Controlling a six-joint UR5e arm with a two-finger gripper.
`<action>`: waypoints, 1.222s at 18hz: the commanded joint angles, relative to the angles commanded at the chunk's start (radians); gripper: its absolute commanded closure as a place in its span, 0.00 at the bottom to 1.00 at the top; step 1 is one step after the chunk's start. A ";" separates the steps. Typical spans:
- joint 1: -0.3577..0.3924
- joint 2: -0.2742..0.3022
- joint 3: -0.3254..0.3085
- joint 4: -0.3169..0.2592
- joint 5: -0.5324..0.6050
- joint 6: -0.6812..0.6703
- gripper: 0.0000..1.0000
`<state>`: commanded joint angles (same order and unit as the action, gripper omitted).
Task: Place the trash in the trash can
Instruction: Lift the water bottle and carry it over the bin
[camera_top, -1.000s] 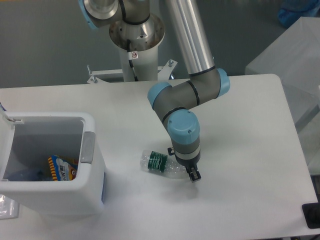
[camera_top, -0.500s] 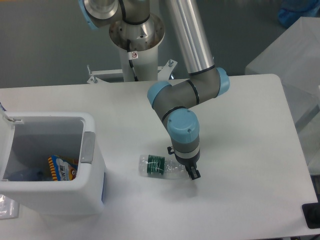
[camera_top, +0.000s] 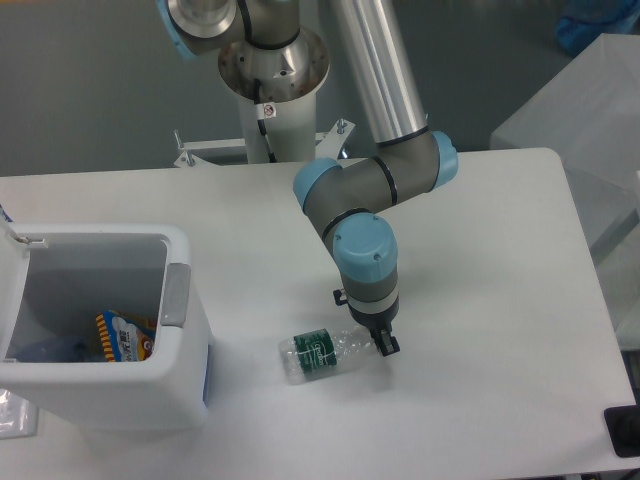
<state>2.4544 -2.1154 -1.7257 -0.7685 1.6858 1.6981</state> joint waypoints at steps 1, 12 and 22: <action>0.000 0.003 0.000 0.000 -0.002 0.000 0.61; 0.050 0.032 0.032 0.002 -0.035 -0.054 0.63; 0.083 0.051 0.190 0.000 -0.285 -0.420 0.63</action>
<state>2.5372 -2.0648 -1.5357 -0.7685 1.4008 1.2783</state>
